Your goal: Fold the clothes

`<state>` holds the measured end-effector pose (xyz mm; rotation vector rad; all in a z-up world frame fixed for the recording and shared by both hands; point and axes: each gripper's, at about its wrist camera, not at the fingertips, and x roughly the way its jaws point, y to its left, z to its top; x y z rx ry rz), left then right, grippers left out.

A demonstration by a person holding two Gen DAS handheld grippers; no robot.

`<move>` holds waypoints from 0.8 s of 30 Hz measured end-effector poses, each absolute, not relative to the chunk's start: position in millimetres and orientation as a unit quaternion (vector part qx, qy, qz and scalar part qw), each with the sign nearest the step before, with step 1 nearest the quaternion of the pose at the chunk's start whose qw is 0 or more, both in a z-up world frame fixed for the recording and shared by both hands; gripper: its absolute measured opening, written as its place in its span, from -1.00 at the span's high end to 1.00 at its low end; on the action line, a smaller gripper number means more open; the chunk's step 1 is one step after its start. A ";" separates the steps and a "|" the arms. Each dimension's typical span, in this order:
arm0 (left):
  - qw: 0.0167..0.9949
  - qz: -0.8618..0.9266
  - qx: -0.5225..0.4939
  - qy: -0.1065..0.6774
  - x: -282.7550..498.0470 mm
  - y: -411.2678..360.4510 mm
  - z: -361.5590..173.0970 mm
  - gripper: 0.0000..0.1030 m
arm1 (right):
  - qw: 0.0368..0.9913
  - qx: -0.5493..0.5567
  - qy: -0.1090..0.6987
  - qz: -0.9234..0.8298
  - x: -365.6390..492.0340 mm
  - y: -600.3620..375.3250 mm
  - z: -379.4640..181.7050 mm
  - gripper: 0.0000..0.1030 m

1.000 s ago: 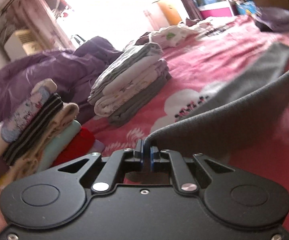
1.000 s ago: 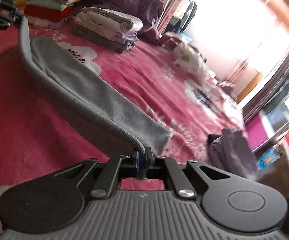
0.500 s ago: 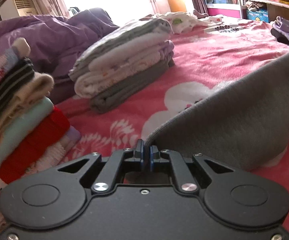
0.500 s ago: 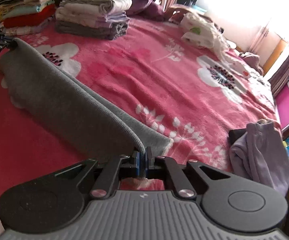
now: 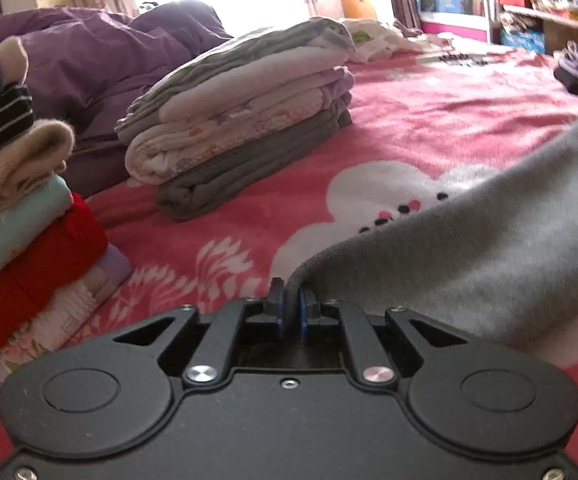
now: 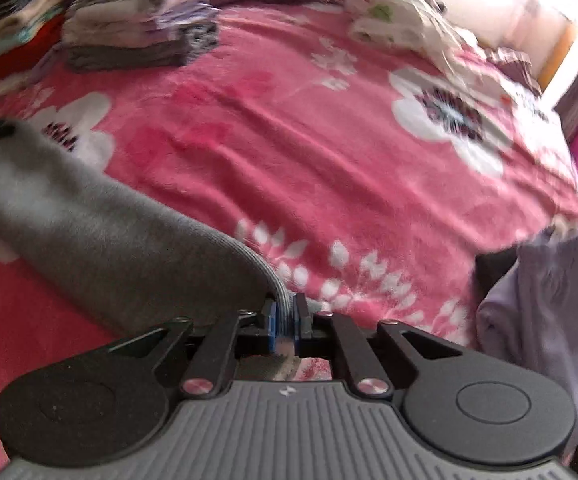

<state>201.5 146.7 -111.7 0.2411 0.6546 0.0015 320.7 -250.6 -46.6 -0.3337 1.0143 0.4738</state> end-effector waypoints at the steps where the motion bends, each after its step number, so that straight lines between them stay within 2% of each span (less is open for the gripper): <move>1: 0.940 0.000 0.117 0.320 201.4 146.3 -111.2 0.87 | 0.841 -0.140 0.477 0.213 321.1 -255.3 -47.9 0.60; 2: 0.941 -0.001 0.114 0.320 201.2 146.9 -110.8 0.87 | 0.852 -0.101 0.472 0.205 319.4 -265.0 -47.5 0.57; 3: 0.942 -0.001 0.107 0.319 200.9 148.8 -110.0 0.86 | 0.859 -0.055 0.466 0.203 317.5 -275.5 -46.9 0.42; 4: 0.943 -0.002 0.099 0.318 200.6 150.9 -109.3 0.84 | 0.864 -0.016 0.461 0.204 314.1 -285.3 -46.8 0.17; 5: 0.945 -0.002 0.089 0.316 199.8 153.4 -107.9 0.82 | 0.868 0.014 0.452 0.204 308.4 -292.9 -48.0 0.09; 7: 0.948 -0.003 0.067 0.311 198.7 159.0 -104.5 0.72 | 0.875 0.072 0.433 0.206 296.5 -307.6 -51.0 0.08; 9: 0.951 -0.003 0.041 0.305 197.3 164.9 -100.3 0.42 | 0.888 0.090 0.407 0.195 280.3 -313.1 -52.6 0.10; 10: 0.953 -0.003 0.030 0.302 196.6 167.3 -98.4 0.38 | 0.894 0.101 0.394 0.187 271.5 -315.5 -53.0 0.12; 17: 0.954 -0.005 0.025 0.298 194.4 167.6 -97.5 0.37 | 0.919 0.166 0.331 0.134 227.4 -317.6 -59.3 0.17; 21: 0.955 -0.008 0.019 0.296 193.2 170.0 -97.6 0.37 | 0.890 0.290 0.344 0.082 212.5 -328.9 -70.9 0.16; 24: 0.955 -0.009 0.019 0.295 191.7 170.6 -96.9 0.37 | 0.850 0.384 0.349 0.088 212.6 -336.0 -86.3 0.08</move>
